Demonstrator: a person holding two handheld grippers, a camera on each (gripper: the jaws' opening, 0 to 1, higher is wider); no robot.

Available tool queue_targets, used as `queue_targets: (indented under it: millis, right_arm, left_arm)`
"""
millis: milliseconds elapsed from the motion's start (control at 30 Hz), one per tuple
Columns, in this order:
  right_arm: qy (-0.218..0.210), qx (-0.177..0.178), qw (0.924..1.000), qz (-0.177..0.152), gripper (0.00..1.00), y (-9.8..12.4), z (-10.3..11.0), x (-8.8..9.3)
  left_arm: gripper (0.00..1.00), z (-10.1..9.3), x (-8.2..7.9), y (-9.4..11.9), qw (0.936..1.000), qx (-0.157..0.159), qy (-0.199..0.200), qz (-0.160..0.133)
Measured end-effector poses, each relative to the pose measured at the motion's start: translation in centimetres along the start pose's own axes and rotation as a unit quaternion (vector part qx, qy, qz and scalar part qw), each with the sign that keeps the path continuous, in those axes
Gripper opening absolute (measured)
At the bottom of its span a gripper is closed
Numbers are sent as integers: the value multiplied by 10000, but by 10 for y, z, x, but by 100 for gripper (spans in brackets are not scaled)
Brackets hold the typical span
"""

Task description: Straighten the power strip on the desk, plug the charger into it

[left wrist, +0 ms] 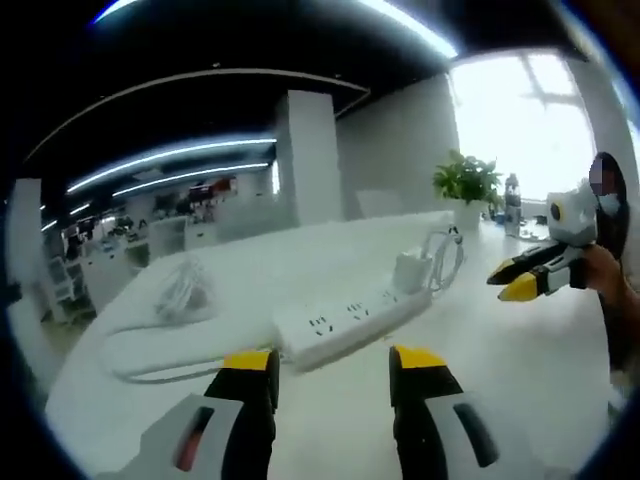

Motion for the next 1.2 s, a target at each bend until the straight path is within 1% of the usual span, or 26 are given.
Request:
queue_targets:
  millis: [67, 133, 200, 333, 467, 567, 733, 867, 967, 1200]
  right_arm:
    - [-30, -7, 10000, -86, 27, 7, 9, -1]
    - [-10, 54, 9999, -157, 27, 14, 16, -1]
    - [-39, 168, 9994, -291, 29, 21, 23, 0]
    - [-59, 284, 9988, -388, 29, 33, 31, 5]
    - [-59, 359, 9986, -390, 29, 45, 38, 11]
    - [-40, 506, 9980, -386, 29, 54, 41, 16]
    - [-57, 536, 9978, -395, 29, 67, 48, 20]
    - [-87, 619, 9972, -418, 29, 76, 52, 24]
    - [-108, 614, 9971, -434, 29, 81, 56, 26]
    - [-99, 660, 9967, -467, 30, 91, 63, 28]
  left_arm:
    - [45, -1, 1, 12, 9996, -202, -186, 14]
    - [45, -4, 2, 25, 9996, -244, -128, -16]
    - [45, -9, 4, 37, 9997, -241, 27, -70]
    - [45, -16, 10, 54, 9995, -314, 45, -94]
    - [45, -25, 16, 70, 9993, -294, 186, -98]
    - [45, -32, 19, 82, 9992, -311, 210, -112]
    - [45, -40, 23, 96, 9987, -399, 266, -148]
    - [44, -45, 31, 105, 9984, -458, 323, -34]
    - [44, -49, 37, 110, 9983, -478, 339, 9]
    - [44, -51, 44, 124, 9976, -542, 417, 54]
Point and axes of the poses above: the point that each gripper's makers call its tool centre point, and the gripper's own axes: y roughly backward along the fingers, z roughly to its left, x roughly out of its underside, the point moved 6 cm from there along y, roughly backward along the fingers, and after that the axes turned 4 degrees about -y, right-handed, at the moved point
